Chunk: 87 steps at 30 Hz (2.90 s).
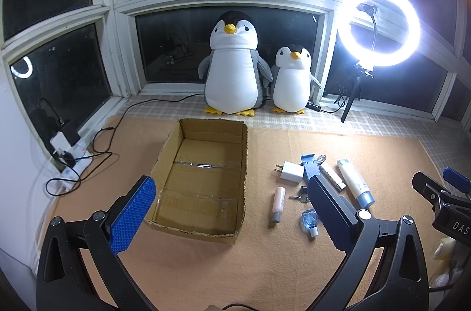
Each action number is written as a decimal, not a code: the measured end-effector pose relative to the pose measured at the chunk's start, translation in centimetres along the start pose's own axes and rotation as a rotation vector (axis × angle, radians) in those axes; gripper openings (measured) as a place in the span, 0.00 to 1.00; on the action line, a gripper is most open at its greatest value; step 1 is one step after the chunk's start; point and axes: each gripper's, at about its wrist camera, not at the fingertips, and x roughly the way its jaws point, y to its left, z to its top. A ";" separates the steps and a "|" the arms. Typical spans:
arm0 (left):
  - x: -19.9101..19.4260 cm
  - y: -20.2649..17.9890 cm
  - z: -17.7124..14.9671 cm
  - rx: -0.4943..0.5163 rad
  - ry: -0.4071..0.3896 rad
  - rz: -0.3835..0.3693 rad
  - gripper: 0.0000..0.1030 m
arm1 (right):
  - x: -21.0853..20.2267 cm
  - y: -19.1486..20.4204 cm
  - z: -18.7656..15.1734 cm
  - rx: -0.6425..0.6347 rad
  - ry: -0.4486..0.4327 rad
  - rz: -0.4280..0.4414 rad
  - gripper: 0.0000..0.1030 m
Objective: Organize rigid objects
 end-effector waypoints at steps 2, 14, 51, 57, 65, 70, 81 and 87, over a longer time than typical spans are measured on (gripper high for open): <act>0.1 -0.1 -0.1 0.001 0.001 0.002 1.00 | 0.0 0.0 0.0 0.000 0.001 0.001 1.00; 0.3 -0.3 -0.3 -0.001 0.005 -0.001 1.00 | 0.0 0.2 -0.2 -0.003 0.007 0.003 1.00; 5.5 5.1 -1.9 -0.037 0.121 0.098 0.99 | 3.1 -0.3 -1.0 -0.005 0.074 0.009 0.99; 8.2 8.5 -2.3 -0.061 0.159 0.165 0.98 | 4.5 -1.2 -1.6 0.000 0.092 0.000 0.99; 12.9 13.1 -3.8 -0.128 0.259 0.222 0.84 | 6.4 -3.3 -2.3 0.053 0.132 -0.011 0.99; 15.3 14.4 -4.9 -0.144 0.321 0.225 0.70 | 7.3 -3.8 -2.7 0.059 0.157 -0.017 0.99; 18.5 14.7 -6.1 -0.139 0.386 0.218 0.45 | 9.1 -5.3 -3.2 0.056 0.180 -0.031 0.99; 19.4 14.1 -6.3 -0.115 0.400 0.210 0.34 | 10.6 -6.1 -3.3 0.043 0.192 -0.035 0.99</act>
